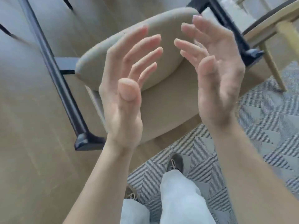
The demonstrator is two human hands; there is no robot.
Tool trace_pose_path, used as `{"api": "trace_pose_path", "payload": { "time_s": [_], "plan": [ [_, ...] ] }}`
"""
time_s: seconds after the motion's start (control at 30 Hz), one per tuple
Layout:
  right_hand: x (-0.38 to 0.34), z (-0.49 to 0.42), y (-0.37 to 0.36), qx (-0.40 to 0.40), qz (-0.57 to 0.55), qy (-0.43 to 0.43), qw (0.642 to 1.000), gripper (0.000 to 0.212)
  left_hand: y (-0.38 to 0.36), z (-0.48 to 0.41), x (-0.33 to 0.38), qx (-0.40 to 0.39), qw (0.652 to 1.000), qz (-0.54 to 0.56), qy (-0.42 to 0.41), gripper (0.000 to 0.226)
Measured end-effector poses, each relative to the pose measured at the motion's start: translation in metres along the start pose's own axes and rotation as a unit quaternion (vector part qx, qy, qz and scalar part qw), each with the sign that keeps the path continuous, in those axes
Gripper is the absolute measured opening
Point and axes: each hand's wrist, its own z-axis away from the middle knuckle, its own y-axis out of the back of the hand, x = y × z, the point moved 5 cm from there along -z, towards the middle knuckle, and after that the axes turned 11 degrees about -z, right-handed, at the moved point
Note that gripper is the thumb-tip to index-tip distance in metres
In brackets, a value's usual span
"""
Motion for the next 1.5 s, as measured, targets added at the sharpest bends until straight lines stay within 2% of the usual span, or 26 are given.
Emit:
{"api": "trace_pose_path", "payload": {
  "time_s": [0.2,0.37,0.47,0.53,0.63,0.73,0.8,0.9,0.97,1.07,1.13,1.17,1.23,1.3,1.5],
  "plan": [
    [0.179,0.095,0.041,0.014,0.009,-0.072,0.997,0.077,-0.002,0.063,-0.197,0.045,0.995,0.024,0.084,0.083],
    [0.299,0.164,0.069,0.009,0.019,-0.112,0.993,0.065,-0.020,0.103,-0.338,0.068,0.975,0.092,0.191,0.087],
    [0.362,0.198,0.088,0.040,0.014,-0.139,0.989,0.054,-0.030,0.123,-0.410,0.108,0.944,0.145,0.274,0.080],
    [0.398,0.219,0.100,0.074,0.028,-0.165,0.983,0.038,-0.035,0.139,-0.452,0.146,0.916,0.170,0.333,0.073],
    [0.442,0.248,0.120,0.177,0.090,-0.201,0.959,0.017,-0.039,0.162,-0.498,0.188,0.867,0.212,0.409,0.071],
    [0.463,0.271,0.140,0.334,0.139,-0.200,0.911,0.018,-0.049,0.182,-0.520,0.155,0.848,0.231,0.452,0.075],
    [0.465,0.283,0.147,0.403,0.153,-0.192,0.882,0.025,-0.061,0.200,-0.524,0.113,0.814,0.247,0.513,0.081],
    [0.474,0.307,0.148,0.504,0.099,-0.249,0.821,0.050,-0.071,0.224,-0.529,0.087,0.766,0.251,0.585,0.094],
    [0.483,0.313,0.147,0.535,0.036,-0.284,0.795,0.059,-0.074,0.233,-0.533,0.089,0.741,0.243,0.620,0.102],
    [0.492,0.308,0.151,0.531,-0.016,-0.307,0.790,0.074,-0.077,0.243,-0.538,0.122,0.685,0.242,0.677,0.116],
    [0.496,0.300,0.149,0.508,-0.073,-0.327,0.793,0.090,-0.077,0.245,-0.538,0.165,0.663,0.241,0.689,0.116],
    [0.499,0.295,0.147,0.487,-0.102,-0.335,0.800,0.090,-0.076,0.244,-0.538,0.202,0.659,0.243,0.683,0.112],
    [0.501,0.290,0.143,0.448,-0.127,-0.341,0.816,0.072,-0.075,0.242,-0.538,0.292,0.648,0.267,0.651,0.109],
    [0.501,0.291,0.145,0.445,-0.135,-0.346,0.815,0.065,-0.076,0.241,-0.538,0.358,0.641,0.285,0.616,0.111],
    [0.499,0.293,0.150,0.427,-0.173,-0.381,0.801,0.075,-0.076,0.241,-0.544,0.440,0.656,0.269,0.551,0.103]
  ]
}}
